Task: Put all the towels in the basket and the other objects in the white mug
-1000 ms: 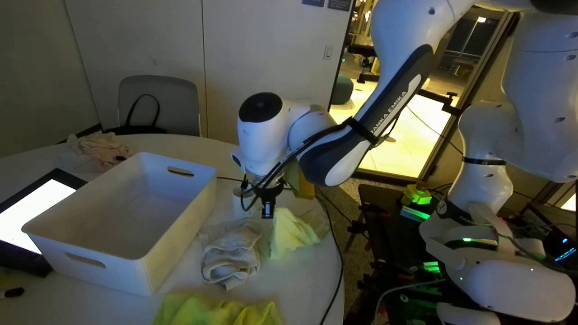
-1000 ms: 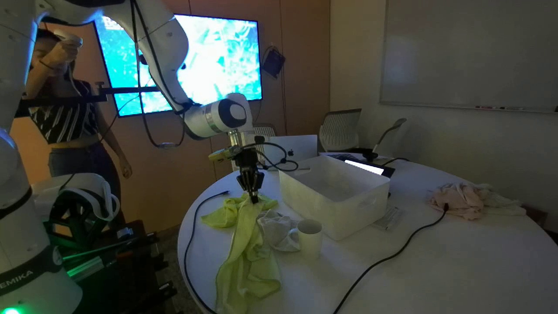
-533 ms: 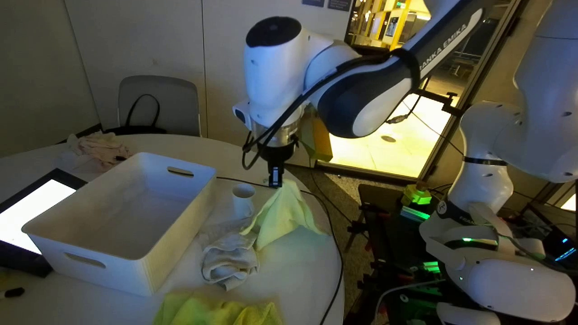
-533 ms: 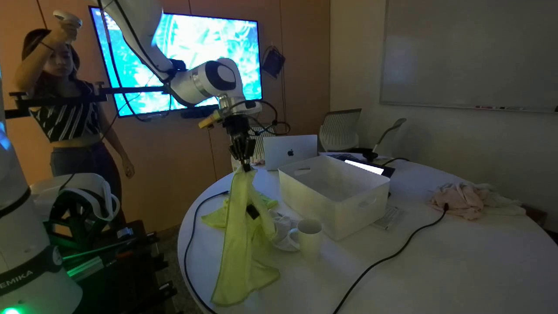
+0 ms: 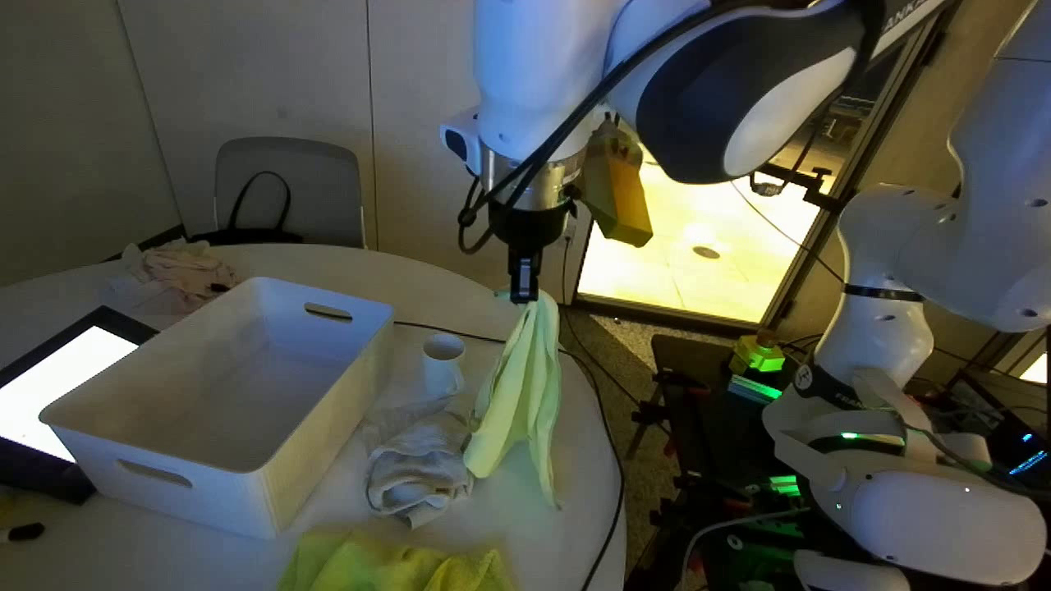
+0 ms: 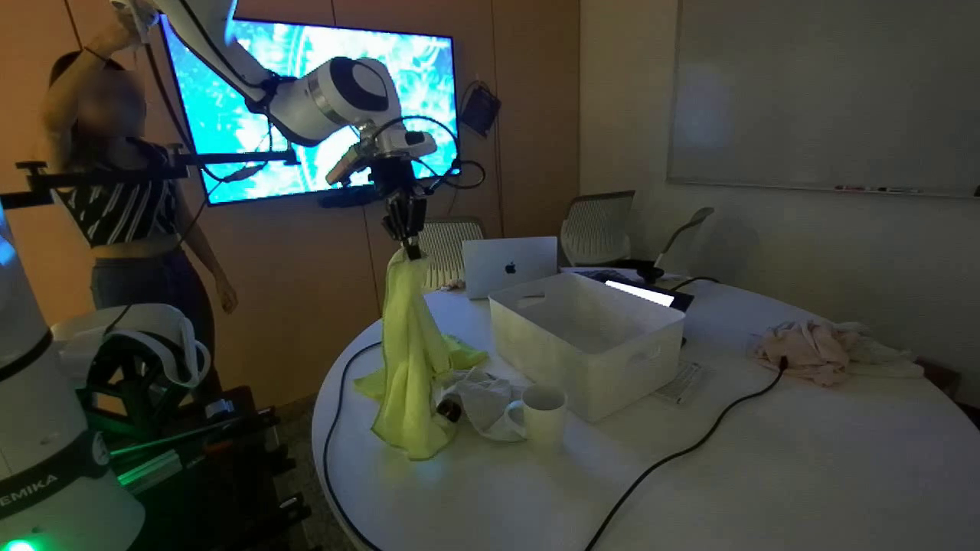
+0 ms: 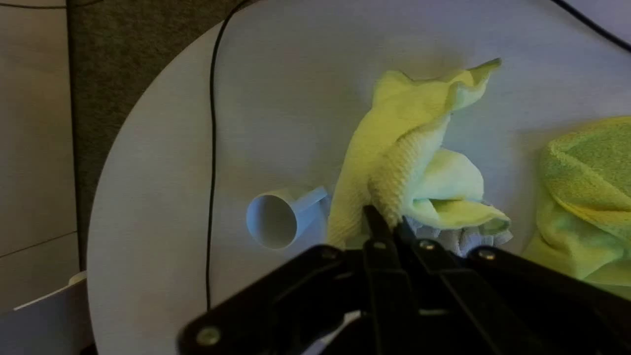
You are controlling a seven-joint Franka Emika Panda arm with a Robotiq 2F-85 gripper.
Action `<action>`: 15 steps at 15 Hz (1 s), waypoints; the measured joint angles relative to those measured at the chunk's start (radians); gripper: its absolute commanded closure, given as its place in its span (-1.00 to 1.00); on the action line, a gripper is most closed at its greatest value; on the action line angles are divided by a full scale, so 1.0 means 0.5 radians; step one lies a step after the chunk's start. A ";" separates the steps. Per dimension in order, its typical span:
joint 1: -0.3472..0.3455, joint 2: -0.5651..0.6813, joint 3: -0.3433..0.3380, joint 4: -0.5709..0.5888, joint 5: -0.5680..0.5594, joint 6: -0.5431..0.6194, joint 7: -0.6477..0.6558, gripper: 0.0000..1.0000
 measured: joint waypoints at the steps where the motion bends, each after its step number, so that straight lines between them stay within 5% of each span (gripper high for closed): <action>1: -0.003 -0.017 0.026 0.039 0.000 -0.064 0.020 0.98; 15: -0.080 0.067 0.115 0.650 -0.001 -0.380 0.052 0.98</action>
